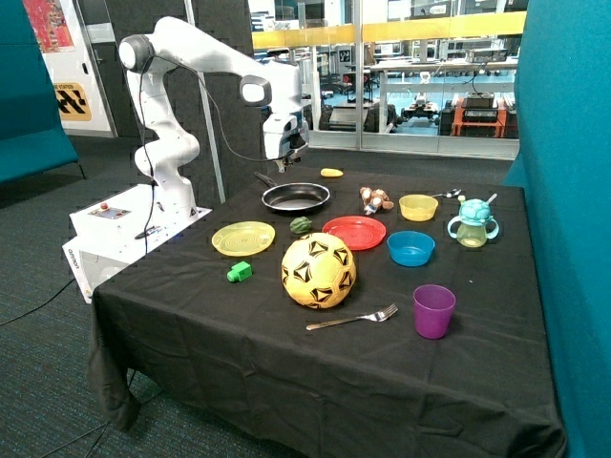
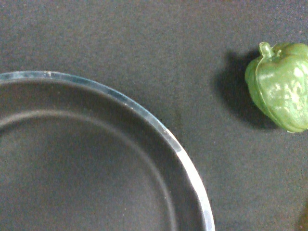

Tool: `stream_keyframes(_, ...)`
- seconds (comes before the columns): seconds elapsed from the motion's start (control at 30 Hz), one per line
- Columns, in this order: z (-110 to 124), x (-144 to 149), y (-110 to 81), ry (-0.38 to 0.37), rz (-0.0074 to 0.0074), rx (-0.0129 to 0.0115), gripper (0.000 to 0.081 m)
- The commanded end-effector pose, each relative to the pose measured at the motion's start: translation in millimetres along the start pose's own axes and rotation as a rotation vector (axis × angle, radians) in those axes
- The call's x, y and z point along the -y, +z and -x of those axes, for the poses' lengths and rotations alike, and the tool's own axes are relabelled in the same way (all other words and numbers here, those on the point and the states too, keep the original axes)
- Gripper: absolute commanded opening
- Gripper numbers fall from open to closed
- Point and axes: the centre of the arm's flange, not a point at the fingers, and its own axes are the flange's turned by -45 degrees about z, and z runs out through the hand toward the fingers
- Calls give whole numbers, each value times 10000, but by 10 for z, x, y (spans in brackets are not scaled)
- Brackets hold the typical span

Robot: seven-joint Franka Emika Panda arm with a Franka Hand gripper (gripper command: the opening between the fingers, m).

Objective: Cook the capsicum and place it on a plate

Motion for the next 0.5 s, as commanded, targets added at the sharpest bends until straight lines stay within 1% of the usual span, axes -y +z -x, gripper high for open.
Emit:
stream_keyframes(0.0,-11,11,0,-1144,29,13,808)
stream_keyframes(0.07,6,-77,29,-1013,29,12,808)
stream_keyframes(0.1,10,-95,34,-1012,29,12,762)
stream_keyframes(0.13,12,-117,41,-973,29,12,554)
stream_keyframes(0.17,12,-135,46,-947,29,12,449)
stream_keyframes(0.2,11,-154,53,-911,29,12,396)
stream_keyframes(0.23,8,-176,62,-889,29,12,370)
stream_keyframes(0.3,3,-213,81,-836,30,12,353)
stream_keyframes(0.47,-9,-319,150,-660,30,12,367)
